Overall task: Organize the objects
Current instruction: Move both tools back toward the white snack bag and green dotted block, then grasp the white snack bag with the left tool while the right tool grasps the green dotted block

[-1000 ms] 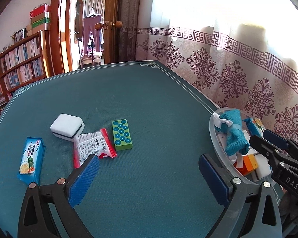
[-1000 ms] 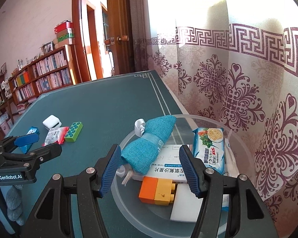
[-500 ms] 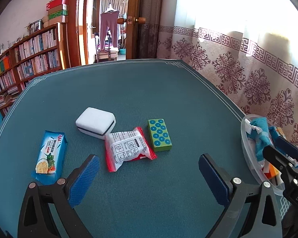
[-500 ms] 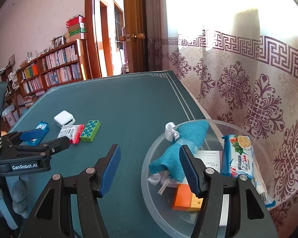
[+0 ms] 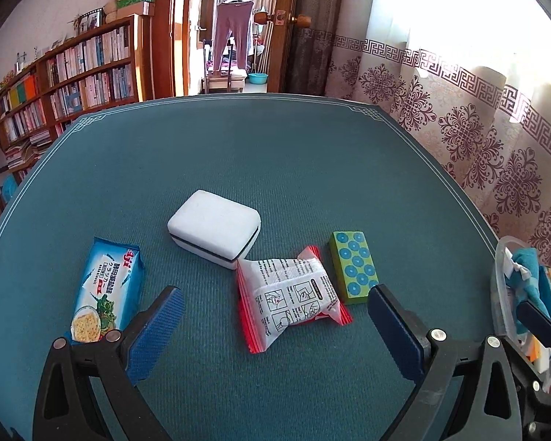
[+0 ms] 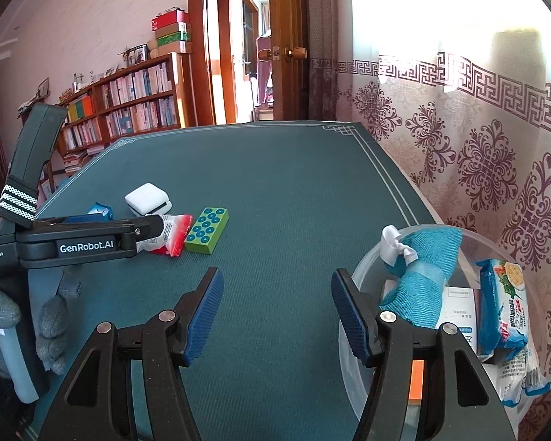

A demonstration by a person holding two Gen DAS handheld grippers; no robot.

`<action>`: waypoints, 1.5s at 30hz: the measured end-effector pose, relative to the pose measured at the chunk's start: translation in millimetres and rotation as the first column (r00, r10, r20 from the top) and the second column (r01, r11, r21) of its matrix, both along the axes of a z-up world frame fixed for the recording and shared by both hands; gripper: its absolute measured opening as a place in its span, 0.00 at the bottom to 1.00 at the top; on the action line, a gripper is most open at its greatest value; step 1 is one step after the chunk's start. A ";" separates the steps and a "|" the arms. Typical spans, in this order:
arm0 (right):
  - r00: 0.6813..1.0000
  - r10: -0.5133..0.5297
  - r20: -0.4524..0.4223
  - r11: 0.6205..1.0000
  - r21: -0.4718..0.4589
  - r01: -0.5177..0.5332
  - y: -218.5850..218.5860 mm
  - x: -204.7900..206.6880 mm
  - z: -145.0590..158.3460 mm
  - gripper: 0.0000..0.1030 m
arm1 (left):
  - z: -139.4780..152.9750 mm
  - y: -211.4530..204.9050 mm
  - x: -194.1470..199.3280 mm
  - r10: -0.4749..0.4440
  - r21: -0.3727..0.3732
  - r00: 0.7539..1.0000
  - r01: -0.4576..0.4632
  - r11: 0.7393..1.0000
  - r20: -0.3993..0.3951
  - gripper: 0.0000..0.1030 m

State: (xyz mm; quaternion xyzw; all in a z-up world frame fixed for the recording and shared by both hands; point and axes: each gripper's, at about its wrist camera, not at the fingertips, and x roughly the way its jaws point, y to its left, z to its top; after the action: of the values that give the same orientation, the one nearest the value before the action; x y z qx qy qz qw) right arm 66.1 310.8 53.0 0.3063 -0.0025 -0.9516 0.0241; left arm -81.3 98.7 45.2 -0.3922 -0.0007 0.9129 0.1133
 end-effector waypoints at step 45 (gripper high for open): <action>0.992 0.077 0.099 0.996 -0.062 -0.071 -27.4 -35.6 -18.7 0.61 | -12.8 -11.7 -9.1 0.034 -0.012 0.999 -0.034 0.999 0.028 0.58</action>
State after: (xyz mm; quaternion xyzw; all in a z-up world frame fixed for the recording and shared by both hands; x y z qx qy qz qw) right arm 30.5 283.5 34.3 0.3532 -0.0200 -0.9328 0.0682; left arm -90.4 86.9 32.4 -0.4055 -0.0040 0.9091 0.0955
